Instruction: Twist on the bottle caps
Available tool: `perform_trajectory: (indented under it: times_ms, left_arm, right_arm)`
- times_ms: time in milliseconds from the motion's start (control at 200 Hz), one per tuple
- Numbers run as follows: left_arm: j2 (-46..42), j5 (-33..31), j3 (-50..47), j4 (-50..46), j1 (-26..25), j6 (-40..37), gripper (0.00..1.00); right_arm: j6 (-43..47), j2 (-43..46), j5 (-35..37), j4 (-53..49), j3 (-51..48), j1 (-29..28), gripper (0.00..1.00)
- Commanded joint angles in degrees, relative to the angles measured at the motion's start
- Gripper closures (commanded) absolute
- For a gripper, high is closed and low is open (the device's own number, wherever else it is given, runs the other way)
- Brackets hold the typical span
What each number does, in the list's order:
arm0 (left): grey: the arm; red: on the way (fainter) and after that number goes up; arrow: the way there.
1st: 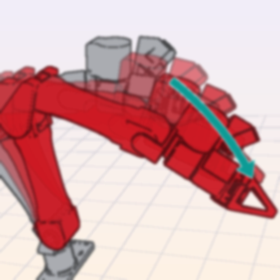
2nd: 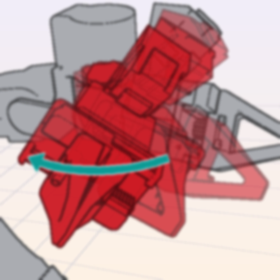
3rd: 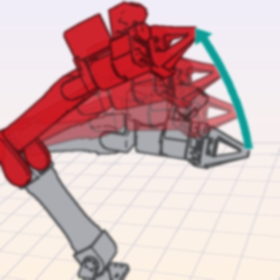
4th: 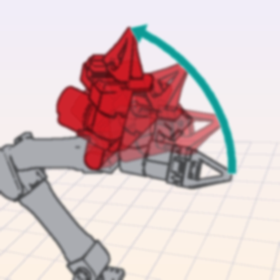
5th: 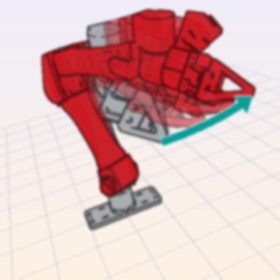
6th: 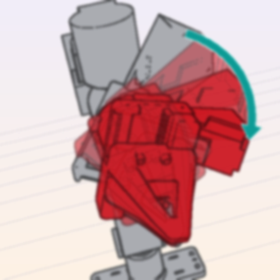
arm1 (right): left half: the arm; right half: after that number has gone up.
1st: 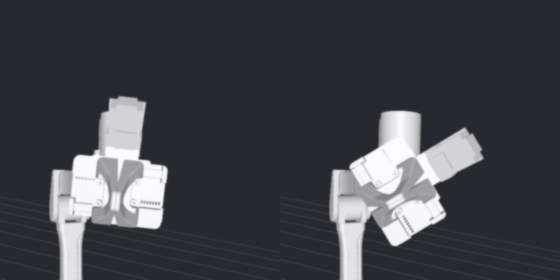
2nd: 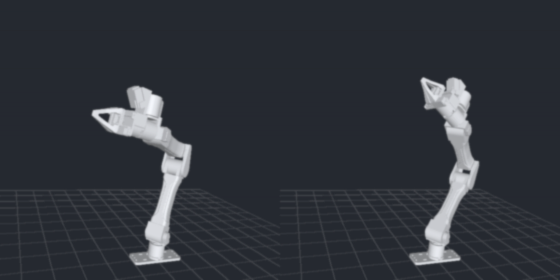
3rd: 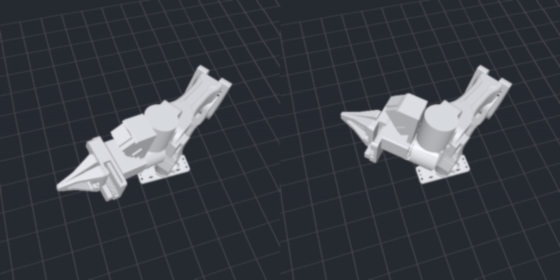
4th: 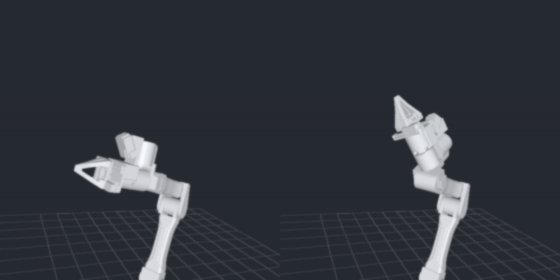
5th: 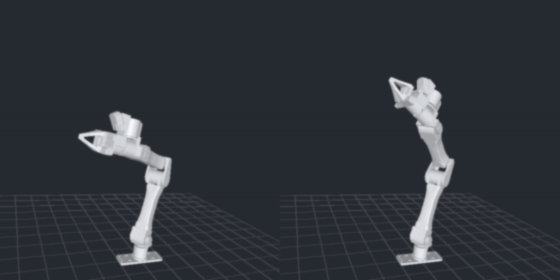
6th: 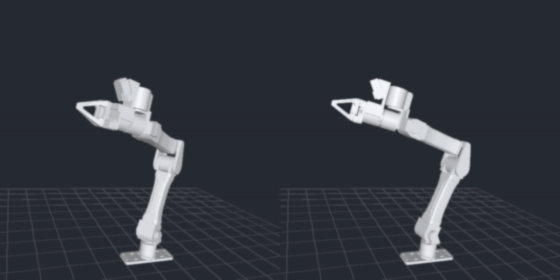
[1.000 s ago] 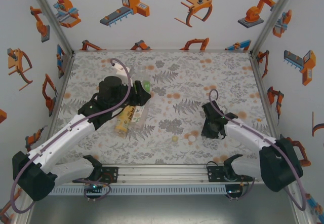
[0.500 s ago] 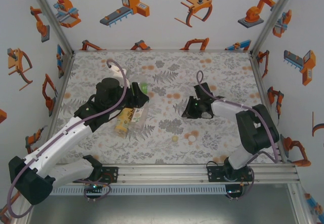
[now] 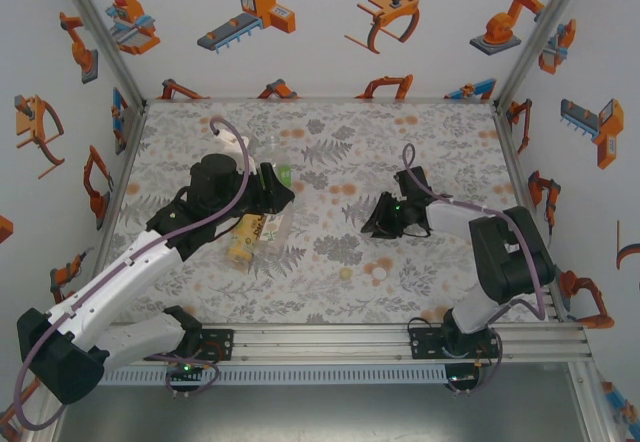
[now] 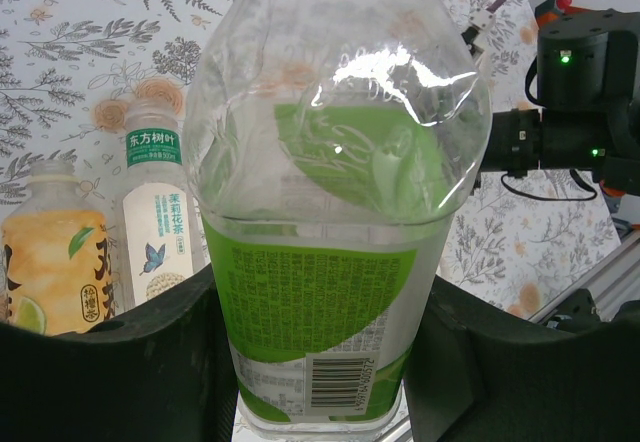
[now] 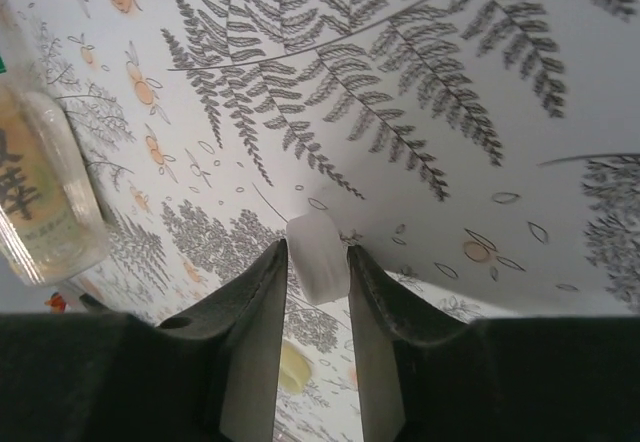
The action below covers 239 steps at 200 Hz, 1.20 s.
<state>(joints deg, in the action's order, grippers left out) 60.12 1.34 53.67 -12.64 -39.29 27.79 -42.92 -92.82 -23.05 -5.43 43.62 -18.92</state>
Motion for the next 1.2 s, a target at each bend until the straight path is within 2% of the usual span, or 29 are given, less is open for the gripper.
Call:
perform_trajectory:
  times_ms: [0,250,456,721,936,1192]
  left_arm:
    - [-0.1,1.05,1.43,1.19,0.34,0.93,1.0]
    - [-1.4,-0.1,0.52,1.13,0.27,1.08,1.0]
    - [-1.14,0.1,1.22,0.77,0.26,1.13,1.0]
    - [0.46,0.28,0.84,2.58,0.28,1.38,1.0]
    - [3.44,3.0,2.67,3.38,0.28,1.72,1.0]
    - [3.34,3.59,2.06,3.82,0.31,2.93,1.0]
  right_arm:
    - [3.86,-0.21,6.86,-9.59,1.3,0.12,0.63]
    - [5.61,-5.98,10.18,-14.83,10.21,-0.31,0.52]
    - [9.52,-11.49,15.57,-22.03,18.46,-4.1,0.52]
    - [13.36,-10.51,26.89,-28.88,19.84,-10.68,0.53]
    - [12.03,-8.79,25.69,-25.36,16.81,-12.21,0.54]
    - [12.02,-10.63,26.48,-24.96,18.03,-14.64,0.58]
